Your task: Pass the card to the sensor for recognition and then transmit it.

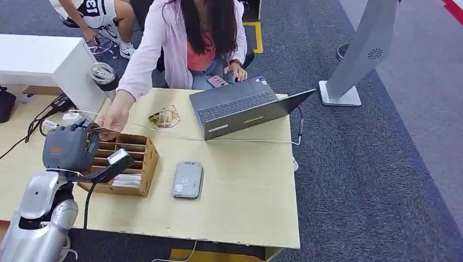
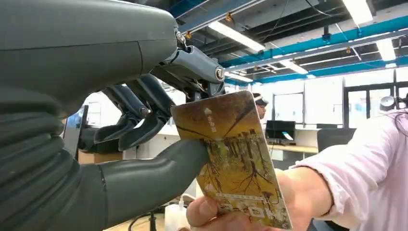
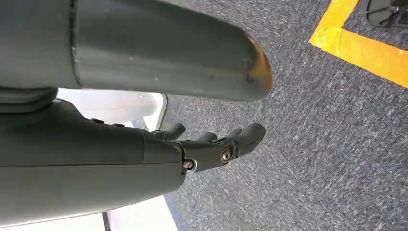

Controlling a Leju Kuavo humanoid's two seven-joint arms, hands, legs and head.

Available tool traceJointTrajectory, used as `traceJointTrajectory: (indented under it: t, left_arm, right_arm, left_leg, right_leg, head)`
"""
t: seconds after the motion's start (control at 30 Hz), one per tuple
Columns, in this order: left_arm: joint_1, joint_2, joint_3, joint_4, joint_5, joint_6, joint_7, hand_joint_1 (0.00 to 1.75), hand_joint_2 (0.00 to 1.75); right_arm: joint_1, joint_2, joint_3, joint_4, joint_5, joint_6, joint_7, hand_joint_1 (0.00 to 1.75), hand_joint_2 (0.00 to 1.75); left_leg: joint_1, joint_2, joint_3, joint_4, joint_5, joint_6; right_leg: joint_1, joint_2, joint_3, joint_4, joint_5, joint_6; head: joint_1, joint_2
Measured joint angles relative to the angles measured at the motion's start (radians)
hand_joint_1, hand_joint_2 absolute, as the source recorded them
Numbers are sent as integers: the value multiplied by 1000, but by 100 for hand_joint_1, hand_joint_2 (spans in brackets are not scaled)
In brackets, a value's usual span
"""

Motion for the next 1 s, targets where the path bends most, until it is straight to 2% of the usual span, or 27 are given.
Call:
traceJointTrajectory:
  t: [0.17, 0.2, 0.27, 0.33, 0.37, 0.4, 0.43, 0.5, 0.53, 0.73, 1.0]
  left_arm:
    - [0, 0, 0, 0, 0, 0, 0, 175, 175]
    - [0, 0, 0, 0, 0, 0, 0, 0, 175]
    - [-1, 0, 0, 0, -11, 5, 8, 0, 175]
    - [-61, 1, -8, 35, -155, 73, 105, 0, 175]
    - [-140, 1, -8, 108, -197, 126, 104, 0, 175]
    - [-249, -3, -8, 221, -208, 168, 76, 0, 175]
    - [-311, -2, -8, 283, -214, 195, 62, 0, 175]
    - [-398, 1, -8, 379, -220, 243, 48, 0, 175]
    - [-426, -3, -8, 427, -223, 252, 47, 0, 175]
    - [-459, -14, -8, 533, -229, 263, 47, 0, 175]
    - [-465, -21, -8, 568, -233, 259, 52, 0, 175]
  right_arm:
    - [0, 0, 0, 0, 0, 0, 0, 0, 0]
    - [0, 0, 0, 0, 0, 0, 0, 0, 0]
    - [0, 0, 0, 0, 2, 0, 0, 0, 0]
    - [-1, -2, 3, 0, 41, 11, -11, 0, 0]
    - [-3, -5, 5, 0, 52, 18, -14, 0, 0]
    - [-9, -8, 8, 0, 61, 23, -14, 0, 0]
    - [-16, -9, 10, 0, 64, 24, -15, 0, 0]
    - [-18, -10, 10, -2, 70, 29, -15, 0, 0]
    - [-18, -11, 11, -2, 71, 32, -15, 0, 0]
    - [-16, -14, 11, -2, 72, 32, -14, 0, 0]
    - [-17, -15, 11, -2, 75, 32, -14, 0, 0]
  left_leg:
    - [0, 0, 0, 0, 0, 0]
    - [0, 0, 0, 0, 0, 0]
    - [0, 0, 0, 0, 0, 0]
    - [3, -1, -3, 1, 1, 0]
    - [4, -4, -7, 2, 4, 2]
    - [6, -9, -10, 2, 7, 0]
    - [6, -8, -10, 1, 8, -2]
    - [5, -2, -8, 1, 8, -2]
    - [5, -2, -7, 1, 8, -2]
    - [5, 0, -8, 1, 8, -2]
    - [6, 0, -8, 1, 8, -2]
  right_leg:
    - [0, 0, 0, 0, 0, 0]
    - [0, 0, 0, 0, 0, 0]
    - [0, 0, -1, 0, 0, 0]
    - [0, -1, -5, 0, 0, 0]
    - [2, -5, -6, 0, 1, 0]
    - [5, -10, -5, 1, 3, -2]
    - [5, -8, -7, 0, 6, -5]
    - [5, -3, -6, 1, 8, -4]
    - [5, -3, -6, 1, 8, -4]
    - [5, 0, -8, 1, 8, -4]
    - [6, 0, -8, 1, 8, -4]
  head:
    - [0, 0]
    - [0, 0]
    - [0, 0]
    - [-1, 0]
    - [-2, 0]
    - [3, 0]
    - [11, 0]
    - [1, 0]
    - [2, 0]
    - [4, 0]
    - [4, 0]
